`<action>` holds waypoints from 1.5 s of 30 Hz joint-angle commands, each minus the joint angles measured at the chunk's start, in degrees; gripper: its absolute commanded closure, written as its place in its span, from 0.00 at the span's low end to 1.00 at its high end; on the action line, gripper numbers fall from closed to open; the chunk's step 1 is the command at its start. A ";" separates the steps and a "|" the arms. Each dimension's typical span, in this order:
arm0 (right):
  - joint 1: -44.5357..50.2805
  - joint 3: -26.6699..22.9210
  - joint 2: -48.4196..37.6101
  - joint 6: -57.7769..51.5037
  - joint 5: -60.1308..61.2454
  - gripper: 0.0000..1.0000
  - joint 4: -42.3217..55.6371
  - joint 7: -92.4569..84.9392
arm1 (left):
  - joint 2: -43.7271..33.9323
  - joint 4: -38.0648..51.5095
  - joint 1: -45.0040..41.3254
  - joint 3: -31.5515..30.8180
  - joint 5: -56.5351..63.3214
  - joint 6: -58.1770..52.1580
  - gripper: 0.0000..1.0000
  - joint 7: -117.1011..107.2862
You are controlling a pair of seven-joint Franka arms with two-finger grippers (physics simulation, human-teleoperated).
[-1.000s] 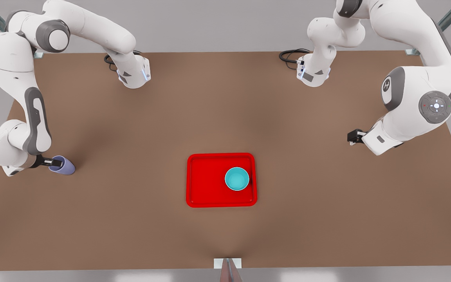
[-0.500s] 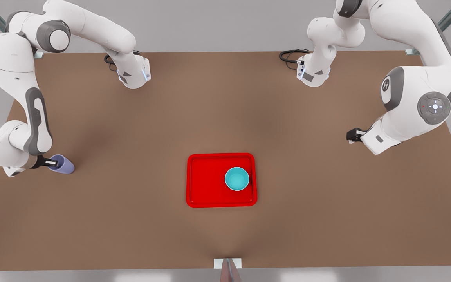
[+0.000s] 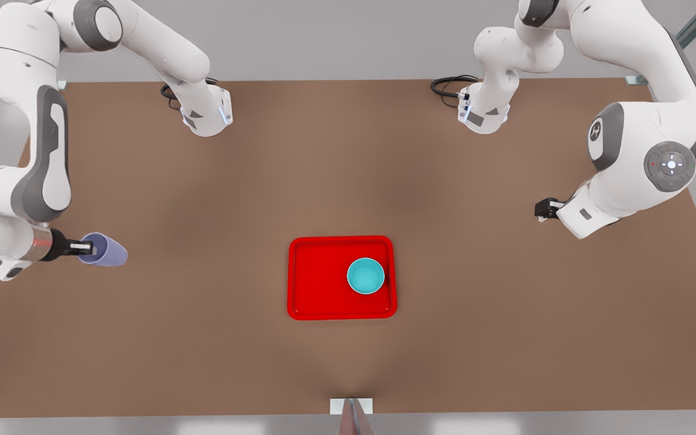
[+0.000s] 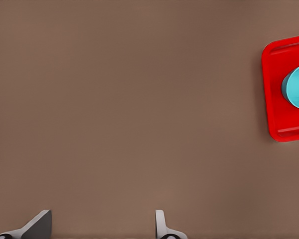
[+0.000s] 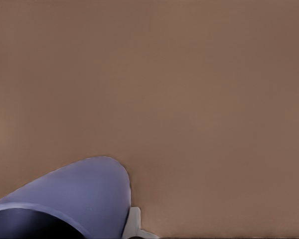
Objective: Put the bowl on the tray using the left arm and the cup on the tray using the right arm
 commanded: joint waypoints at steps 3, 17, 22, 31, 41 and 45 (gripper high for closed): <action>0.32 5.73 0.04 -0.25 -0.45 0.79 0.14 7.34 | -0.09 0.03 0.07 0.00 0.00 0.09 0.00 0.12; 44.18 -3.84 17.88 18.03 -3.26 0.79 10.77 42.59 | -0.09 0.03 0.07 0.00 0.00 0.18 0.00 0.12; 47.96 -5.16 21.58 18.21 -3.26 0.79 14.64 44.88 | -0.09 -0.06 0.07 0.00 -0.08 0.09 0.00 0.12; 50.07 -6.48 23.69 21.63 -3.26 0.79 14.47 45.14 | -0.01 -0.06 0.07 0.00 -0.08 0.09 0.00 0.12; 50.24 -7.18 25.71 24.10 -3.35 0.41 14.47 44.17 | 0.17 -0.06 0.07 0.00 0.00 0.18 0.00 0.12; 50.33 -7.18 25.71 24.18 -3.35 0.24 14.56 44.00 | 0.35 -0.06 0.07 0.00 0.00 0.09 0.00 0.12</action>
